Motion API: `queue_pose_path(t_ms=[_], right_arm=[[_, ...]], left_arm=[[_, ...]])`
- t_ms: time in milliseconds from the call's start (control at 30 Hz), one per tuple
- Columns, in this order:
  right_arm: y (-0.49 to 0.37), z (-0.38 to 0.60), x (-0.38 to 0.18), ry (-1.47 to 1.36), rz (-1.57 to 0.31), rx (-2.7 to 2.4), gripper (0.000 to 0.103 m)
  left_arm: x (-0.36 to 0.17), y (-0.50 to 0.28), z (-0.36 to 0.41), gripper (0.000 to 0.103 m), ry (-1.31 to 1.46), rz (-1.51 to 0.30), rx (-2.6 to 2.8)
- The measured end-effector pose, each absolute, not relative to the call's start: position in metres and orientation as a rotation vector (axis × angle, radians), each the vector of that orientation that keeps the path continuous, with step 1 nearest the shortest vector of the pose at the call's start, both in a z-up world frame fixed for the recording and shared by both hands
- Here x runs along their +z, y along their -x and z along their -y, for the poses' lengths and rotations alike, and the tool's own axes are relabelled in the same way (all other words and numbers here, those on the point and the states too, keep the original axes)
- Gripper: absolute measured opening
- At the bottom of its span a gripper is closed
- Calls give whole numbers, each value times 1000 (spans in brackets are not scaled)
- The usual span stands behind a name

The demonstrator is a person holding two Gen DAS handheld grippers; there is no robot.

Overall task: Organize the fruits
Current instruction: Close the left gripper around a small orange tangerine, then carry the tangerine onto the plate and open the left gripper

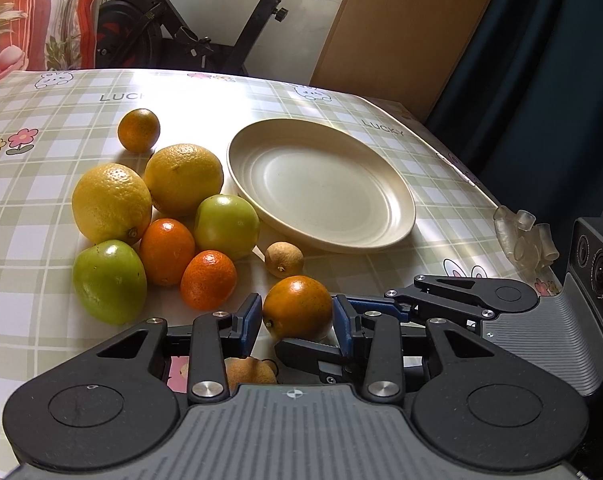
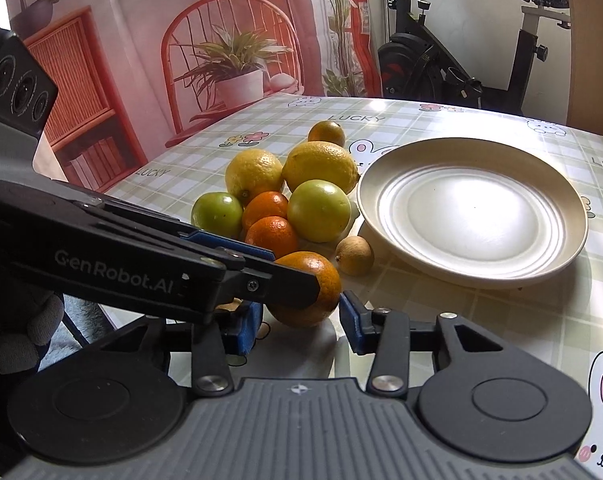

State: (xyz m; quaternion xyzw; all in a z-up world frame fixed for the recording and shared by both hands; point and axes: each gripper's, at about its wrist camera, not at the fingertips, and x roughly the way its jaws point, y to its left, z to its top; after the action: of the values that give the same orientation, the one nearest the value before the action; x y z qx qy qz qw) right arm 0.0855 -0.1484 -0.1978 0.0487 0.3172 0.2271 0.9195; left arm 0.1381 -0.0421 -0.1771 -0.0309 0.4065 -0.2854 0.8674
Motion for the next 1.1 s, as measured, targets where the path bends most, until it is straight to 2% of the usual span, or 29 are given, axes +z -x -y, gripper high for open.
queue_pose_path(t_ms=[433, 667, 1100], right_arm=[[-121, 171, -164, -128, -537, 406, 45], [-159, 175, -178, -146, -532, 357, 45], [-197, 176, -197, -153, -537, 311, 45]], left_arm=[[-136, -181, 65, 41, -29, -731, -637], [-146, -228, 78, 41, -15, -781, -619], [-162, -260, 88, 41, -24, -810, -560]])
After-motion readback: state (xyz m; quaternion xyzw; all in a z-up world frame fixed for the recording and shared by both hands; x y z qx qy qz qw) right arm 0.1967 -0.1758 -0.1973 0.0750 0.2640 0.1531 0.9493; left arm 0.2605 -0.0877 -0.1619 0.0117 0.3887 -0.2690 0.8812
